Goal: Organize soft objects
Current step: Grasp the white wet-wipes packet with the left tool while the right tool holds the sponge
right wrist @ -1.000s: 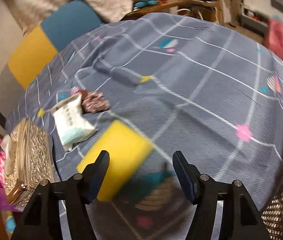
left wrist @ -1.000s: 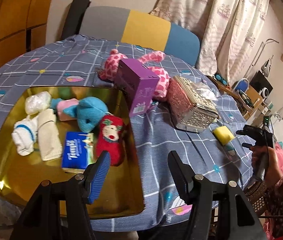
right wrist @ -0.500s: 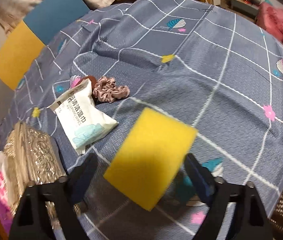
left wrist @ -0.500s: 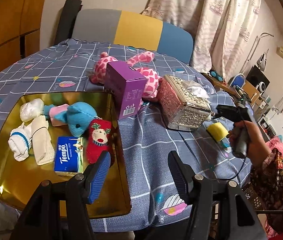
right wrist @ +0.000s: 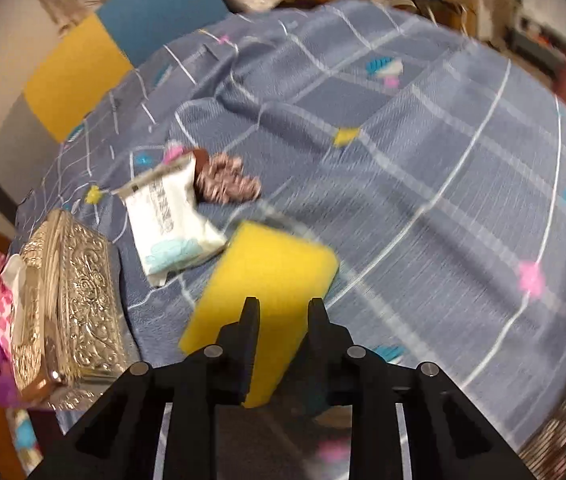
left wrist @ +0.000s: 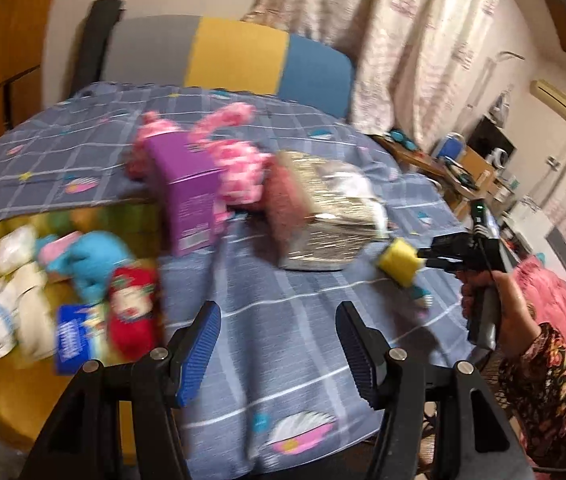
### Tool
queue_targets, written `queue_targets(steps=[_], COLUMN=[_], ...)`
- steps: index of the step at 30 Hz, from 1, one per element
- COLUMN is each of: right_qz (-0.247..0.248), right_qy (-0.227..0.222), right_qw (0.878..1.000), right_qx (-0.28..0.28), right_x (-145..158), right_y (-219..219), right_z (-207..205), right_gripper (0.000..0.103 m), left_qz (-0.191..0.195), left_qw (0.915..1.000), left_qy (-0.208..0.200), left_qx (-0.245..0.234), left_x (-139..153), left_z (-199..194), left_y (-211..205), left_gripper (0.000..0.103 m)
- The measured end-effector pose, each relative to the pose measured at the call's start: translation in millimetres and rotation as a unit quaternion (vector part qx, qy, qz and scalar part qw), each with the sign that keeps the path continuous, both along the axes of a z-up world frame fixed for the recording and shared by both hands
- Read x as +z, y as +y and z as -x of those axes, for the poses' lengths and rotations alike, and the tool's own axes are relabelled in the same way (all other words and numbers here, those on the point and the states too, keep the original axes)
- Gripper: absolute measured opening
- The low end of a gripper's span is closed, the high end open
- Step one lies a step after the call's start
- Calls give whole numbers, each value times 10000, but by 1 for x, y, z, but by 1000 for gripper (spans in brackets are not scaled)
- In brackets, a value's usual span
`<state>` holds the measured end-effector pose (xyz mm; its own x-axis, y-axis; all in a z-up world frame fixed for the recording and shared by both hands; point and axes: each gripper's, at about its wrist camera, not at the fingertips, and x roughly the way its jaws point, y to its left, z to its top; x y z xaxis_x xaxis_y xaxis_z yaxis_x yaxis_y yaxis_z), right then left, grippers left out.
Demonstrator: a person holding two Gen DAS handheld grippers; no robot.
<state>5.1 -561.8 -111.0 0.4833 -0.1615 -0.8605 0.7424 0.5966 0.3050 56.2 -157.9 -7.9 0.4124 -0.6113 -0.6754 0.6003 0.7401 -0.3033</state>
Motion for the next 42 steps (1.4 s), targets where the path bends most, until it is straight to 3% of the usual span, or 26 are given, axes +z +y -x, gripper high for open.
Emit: queue_targets(steps=[2, 3, 4, 5, 6, 9, 16, 19, 22, 25, 29, 31, 34, 42], right_qz=[-102, -218, -295, -333, -338, -392, -361, -164, -256, -328, 48, 174, -251, -466], right_qy=[-61, -88, -83, -37, -6, -201, 649, 680, 437, -75, -650, -823, -1149, -1315], right_qw=[9996, 9993, 9992, 9993, 9994, 9988, 9968, 9975, 9983, 9985, 9962, 9960, 9929, 9878], right_qx=[265, 280, 243, 184, 48, -227, -288, -28, 287, 442, 580, 287, -163, -684], right_x=[1, 0, -2, -3, -4, -5, -35, -36, -28, -16, 1, 6, 8, 17], right_y=[-8, -11, -14, -14, -14, -9, 8, 12, 4, -13, -43, -64, -86, -102], right_z=[3, 7, 8, 11, 13, 8, -48, -48, -36, -15, 9, 19, 33, 56], right_gripper=[27, 38, 70, 85, 93, 93, 90, 77, 76, 75, 75, 75, 75, 76], left_qz=[44, 82, 94, 99, 90, 47, -30, -70, -57, -78, -311, -462, -754, -1527], left_qw=[9998, 9995, 9993, 9990, 9987, 9983, 9974, 9971, 9967, 9956, 9921, 9894, 9866, 9820], left_qy=[38, 72, 63, 1, -65, -124, -256, -293, -219, -79, 75, 260, 522, 656], left_qx=[-183, -287, -348, -441, -500, -566, -672, -704, -780, -929, -1215, -1353, -1349, -899], left_x=[3, 5, 7, 10, 12, 18, 29, 32, 32, 31, 26, 18, 2, -54], left_z=[1, 3, 4, 6, 9, 12, 16, 13, 8, 3, -2, -8, -23, -73], left_y=[-19, -31, -40, -51, -60, -82, -105, -116, -133, -162, -219, -248, -289, -360], left_gripper=[61, 61, 61, 61, 61, 61, 61, 61, 61, 61, 61, 61, 61, 61])
